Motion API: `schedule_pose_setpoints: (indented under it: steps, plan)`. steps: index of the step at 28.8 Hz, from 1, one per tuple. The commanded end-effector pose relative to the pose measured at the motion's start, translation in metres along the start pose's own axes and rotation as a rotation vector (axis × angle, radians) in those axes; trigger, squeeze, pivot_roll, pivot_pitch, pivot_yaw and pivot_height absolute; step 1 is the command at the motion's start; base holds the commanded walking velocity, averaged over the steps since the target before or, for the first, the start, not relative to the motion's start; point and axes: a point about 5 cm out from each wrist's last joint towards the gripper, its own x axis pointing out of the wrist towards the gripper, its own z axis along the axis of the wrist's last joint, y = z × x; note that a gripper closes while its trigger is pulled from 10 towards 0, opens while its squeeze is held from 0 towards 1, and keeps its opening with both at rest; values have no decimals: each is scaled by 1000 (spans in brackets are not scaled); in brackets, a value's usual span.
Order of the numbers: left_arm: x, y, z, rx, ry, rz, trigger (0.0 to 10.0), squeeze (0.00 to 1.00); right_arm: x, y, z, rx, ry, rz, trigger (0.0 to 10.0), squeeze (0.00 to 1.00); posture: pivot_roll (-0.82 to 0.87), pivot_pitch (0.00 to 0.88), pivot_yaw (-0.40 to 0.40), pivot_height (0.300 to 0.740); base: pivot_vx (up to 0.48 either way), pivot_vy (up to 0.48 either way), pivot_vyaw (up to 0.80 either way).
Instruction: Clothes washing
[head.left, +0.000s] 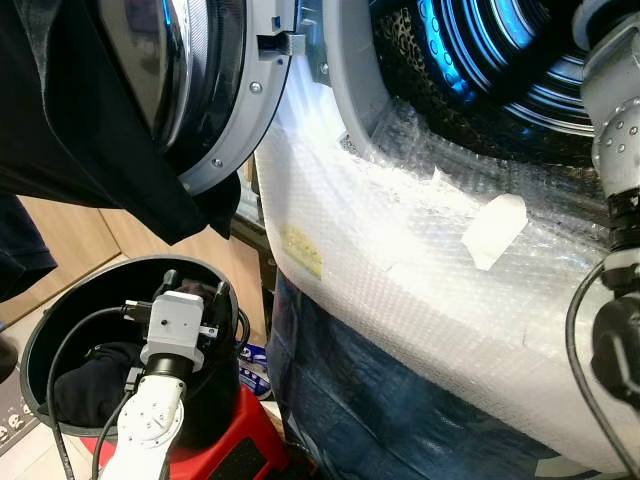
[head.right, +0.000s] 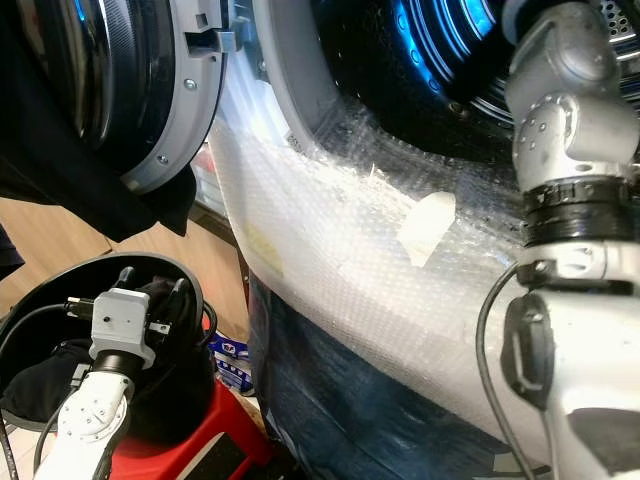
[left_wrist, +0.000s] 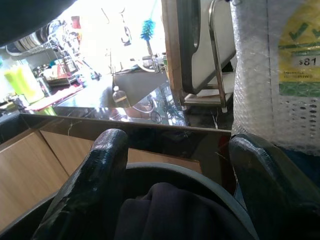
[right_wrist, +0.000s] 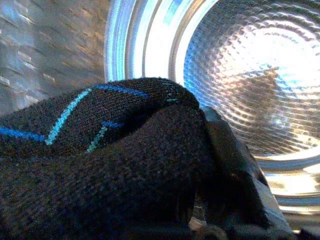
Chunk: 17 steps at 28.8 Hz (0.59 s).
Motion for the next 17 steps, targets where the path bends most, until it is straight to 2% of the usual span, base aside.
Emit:
schedule_pose_setpoints:
  steps: [1, 2, 6, 10, 13, 17]
  plan:
    - [-3, -2, -6, 2, 22, -4, 10000, 0, 3, -7, 1, -18, -3, -35, 10000, 0, 43, 92, -49, 740, 0, 0, 0]
    - [-2, -1, -5, 3, 21, 0, 10000, 0, 2, -9, -4, -35, 15, -42, 10000, 1000, 48, 92, -46, 740, 0, 0, 0]
    - [1, 4, -4, -9, 22, 15, 10000, 0, 3, -19, -13, -52, 48, -97, 10000, 1000, 57, 102, -37, 740, 0, 0, 0]
    - [0, 4, -6, -42, 38, 33, 10000, 0, 2, -17, -19, -69, 65, -64, 10000, 1000, 50, 102, -39, 740, 0, 0, 0]
    - [5, -4, -2, 27, 2, -42, 10000, 0, 2, -17, -20, -70, 48, -52, 10000, 1000, 43, 122, -41, 740, 0, 0, 0]
    - [7, -2, -2, -25, 12, -6, 10000, 0, 2, -14, -26, -76, 65, -36, 10000, 1000, 34, 119, -27, 740, 0, 0, 0]
